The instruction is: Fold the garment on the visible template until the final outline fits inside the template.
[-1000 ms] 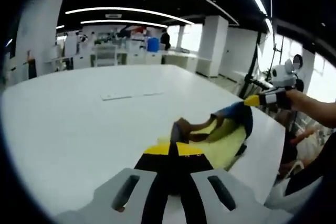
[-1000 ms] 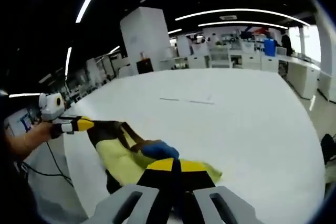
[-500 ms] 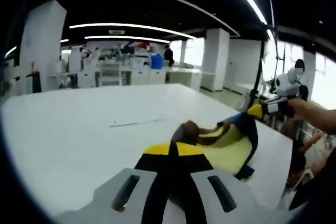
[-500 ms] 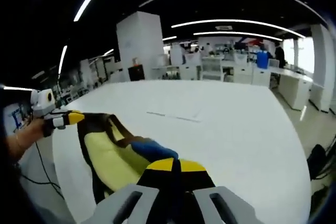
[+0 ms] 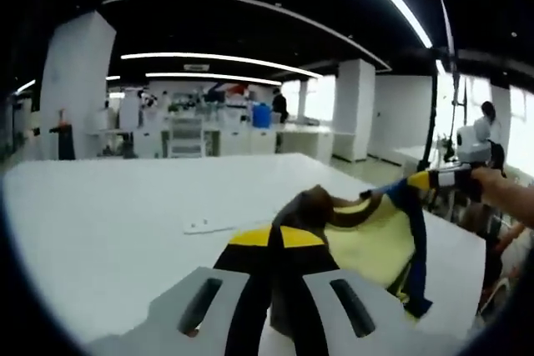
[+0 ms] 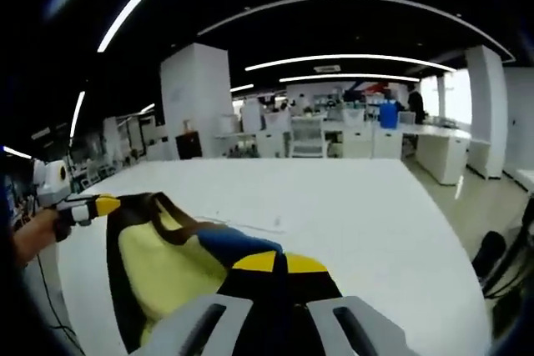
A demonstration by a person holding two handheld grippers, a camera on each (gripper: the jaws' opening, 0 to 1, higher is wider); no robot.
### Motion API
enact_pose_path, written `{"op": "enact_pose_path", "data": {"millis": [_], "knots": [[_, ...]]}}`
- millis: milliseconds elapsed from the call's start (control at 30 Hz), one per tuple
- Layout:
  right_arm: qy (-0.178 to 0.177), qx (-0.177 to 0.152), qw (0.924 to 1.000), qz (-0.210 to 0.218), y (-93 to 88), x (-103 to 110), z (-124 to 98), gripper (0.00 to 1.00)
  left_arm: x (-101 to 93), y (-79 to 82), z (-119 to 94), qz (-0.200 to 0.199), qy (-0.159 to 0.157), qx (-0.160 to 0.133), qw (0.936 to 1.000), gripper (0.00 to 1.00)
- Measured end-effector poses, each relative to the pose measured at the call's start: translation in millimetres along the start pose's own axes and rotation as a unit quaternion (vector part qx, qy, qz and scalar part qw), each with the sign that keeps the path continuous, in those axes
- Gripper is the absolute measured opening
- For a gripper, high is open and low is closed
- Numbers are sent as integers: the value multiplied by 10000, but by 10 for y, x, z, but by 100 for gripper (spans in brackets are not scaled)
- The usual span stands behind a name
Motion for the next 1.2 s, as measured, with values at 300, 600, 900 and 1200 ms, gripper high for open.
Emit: {"op": "enact_pose_path", "data": {"millis": [300,600,900,1200], "knots": [[-298,222,9986,363,-64,-226,512,0,184,-98,464,19,177,62,9998,0],[-464,467,9955,682,-239,-408,1068,0,371,-343,952,49,352,353,9987,0],[-368,962,9904,922,-519,-452,1485,0,539,-642,1259,-14,459,624,9970,0],[-399,1328,9867,843,-687,-470,1659,0,650,-956,1407,-16,555,1142,9919,0]]}}
Point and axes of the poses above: the point that each gripper's makers call its tool centre point, and the gripper's own axes: z roughly forward along the fingers, x roughly to its left, y roughly out of its top, the point moved 4 cm from there along -z, roughly backward along the fingers, and after that the axes turned 8 degrees about x, right-handed, at the moved point
